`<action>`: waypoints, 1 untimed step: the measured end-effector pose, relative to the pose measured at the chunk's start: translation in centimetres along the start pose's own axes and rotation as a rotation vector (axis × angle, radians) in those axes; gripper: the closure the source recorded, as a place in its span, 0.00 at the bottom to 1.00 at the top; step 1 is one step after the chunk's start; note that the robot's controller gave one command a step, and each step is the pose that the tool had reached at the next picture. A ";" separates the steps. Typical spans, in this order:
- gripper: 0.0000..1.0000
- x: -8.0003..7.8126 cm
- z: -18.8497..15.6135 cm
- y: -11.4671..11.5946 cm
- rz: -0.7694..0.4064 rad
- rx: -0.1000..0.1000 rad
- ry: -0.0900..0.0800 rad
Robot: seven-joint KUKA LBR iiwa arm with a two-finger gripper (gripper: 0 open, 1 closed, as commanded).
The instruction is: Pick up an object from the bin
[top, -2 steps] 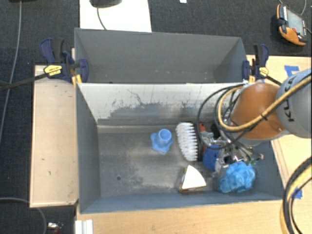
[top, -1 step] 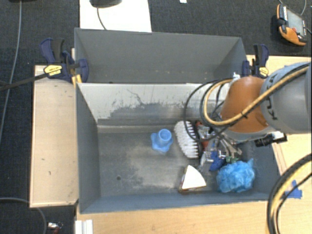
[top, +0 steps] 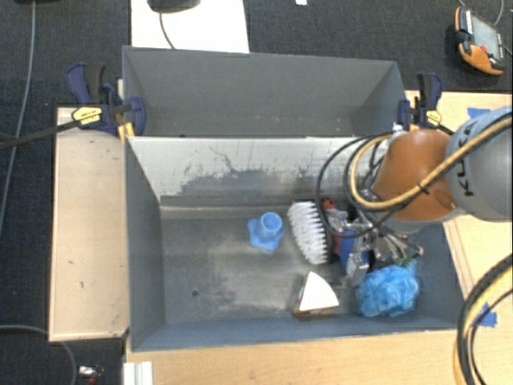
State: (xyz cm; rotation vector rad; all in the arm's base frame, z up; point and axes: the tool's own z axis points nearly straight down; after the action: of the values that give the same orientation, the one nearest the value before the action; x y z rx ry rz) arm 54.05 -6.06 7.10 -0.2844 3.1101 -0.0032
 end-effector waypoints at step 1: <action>0.00 -1.0 0.1 0.3 0.226 -0.008 0.019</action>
Offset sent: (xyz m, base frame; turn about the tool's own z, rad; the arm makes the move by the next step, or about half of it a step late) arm 0.0067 -0.0177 -0.0010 0.0305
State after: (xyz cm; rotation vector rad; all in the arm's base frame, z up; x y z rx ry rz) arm 54.94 -5.58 7.01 0.0692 3.1421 0.0092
